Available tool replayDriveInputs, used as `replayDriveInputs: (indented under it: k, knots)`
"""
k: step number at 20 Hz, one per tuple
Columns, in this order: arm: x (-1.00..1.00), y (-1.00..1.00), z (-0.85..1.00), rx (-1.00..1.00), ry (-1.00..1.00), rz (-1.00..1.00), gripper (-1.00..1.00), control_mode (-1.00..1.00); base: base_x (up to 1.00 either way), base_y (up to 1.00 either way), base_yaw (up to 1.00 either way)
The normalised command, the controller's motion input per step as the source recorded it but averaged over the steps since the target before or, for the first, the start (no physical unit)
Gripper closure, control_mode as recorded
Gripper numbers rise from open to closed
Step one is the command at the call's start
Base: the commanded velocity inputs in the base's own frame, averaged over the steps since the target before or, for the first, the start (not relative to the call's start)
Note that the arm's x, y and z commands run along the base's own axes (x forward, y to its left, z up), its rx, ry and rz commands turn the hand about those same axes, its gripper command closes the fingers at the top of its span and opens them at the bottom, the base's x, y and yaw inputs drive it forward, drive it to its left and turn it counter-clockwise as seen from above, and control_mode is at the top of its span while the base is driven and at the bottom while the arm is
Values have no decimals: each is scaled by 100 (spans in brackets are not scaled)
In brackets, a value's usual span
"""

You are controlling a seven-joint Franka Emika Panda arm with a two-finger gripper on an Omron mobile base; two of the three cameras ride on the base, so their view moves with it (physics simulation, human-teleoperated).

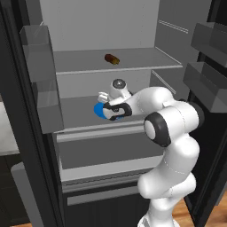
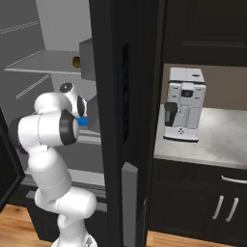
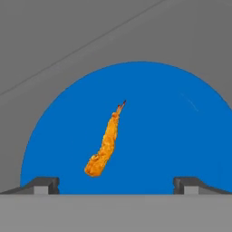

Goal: Transport the shrimp from the fridge to the microwave and turn on the microwave.

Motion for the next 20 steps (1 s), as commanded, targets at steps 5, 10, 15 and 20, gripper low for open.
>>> replayDriveInputs:
  k: [5, 10, 15, 20]
  knots:
    - [16, 0, -8, 2, 0, -1, -100, -100, 0, 0, 0]
    - [14, 0, -7, 1, 0, -1, -100, -100, 0, 0, 0]
    - [7, 1, -6, 0, 3, 0, -100, -100, 0, 0, 0]
    - [0, 0, -1, 0, 5, 0, -100, -100, 0, 0, 0]
